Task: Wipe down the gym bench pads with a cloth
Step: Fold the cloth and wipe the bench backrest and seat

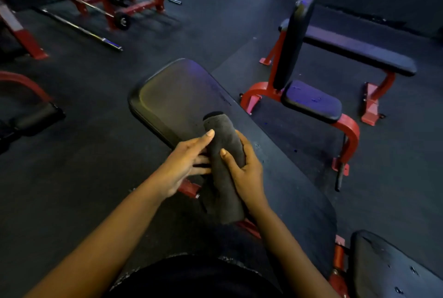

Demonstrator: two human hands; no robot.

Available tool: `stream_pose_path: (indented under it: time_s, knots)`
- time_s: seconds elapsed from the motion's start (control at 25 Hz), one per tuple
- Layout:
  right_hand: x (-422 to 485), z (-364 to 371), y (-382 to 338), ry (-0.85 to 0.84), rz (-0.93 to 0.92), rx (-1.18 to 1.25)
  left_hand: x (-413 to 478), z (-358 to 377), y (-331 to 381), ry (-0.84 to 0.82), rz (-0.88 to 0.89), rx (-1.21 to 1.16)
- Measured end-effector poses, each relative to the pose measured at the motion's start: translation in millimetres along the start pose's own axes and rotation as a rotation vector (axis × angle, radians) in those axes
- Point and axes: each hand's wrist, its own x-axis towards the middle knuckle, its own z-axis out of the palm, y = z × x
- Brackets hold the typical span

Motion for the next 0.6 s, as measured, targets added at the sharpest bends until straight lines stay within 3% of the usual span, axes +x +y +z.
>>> stream_pose_path:
  time_s: [0.08, 0.16, 0.24, 0.48, 0.6]
  knots:
    - [24.7, -9.4, -2.8, -0.033, -0.083, -0.075, -3.6, -14.2, -1.9, 0.314, 0.134, 0.094]
    - [55.8, -20.1, -9.4, -0.051, -0.159, -0.115, -0.6, -27.7, -17.6, 0.636, 0.251, -0.04]
    - [86.7, -25.8, -19.6, -0.073, -0.24, -0.165, 14.2, -32.3, -36.2, 0.837, 0.277, -0.187]
    - [177.3, 17.3, -34.6, -0.199, -0.523, -0.48, 99.3, -14.9, -44.4, 1.145, 0.323, -0.471]
    - [209.1, 61.2, -25.8, -0.318, -0.64, -0.491, 128.0, -19.5, -50.4, 1.156, 0.336, -0.628]
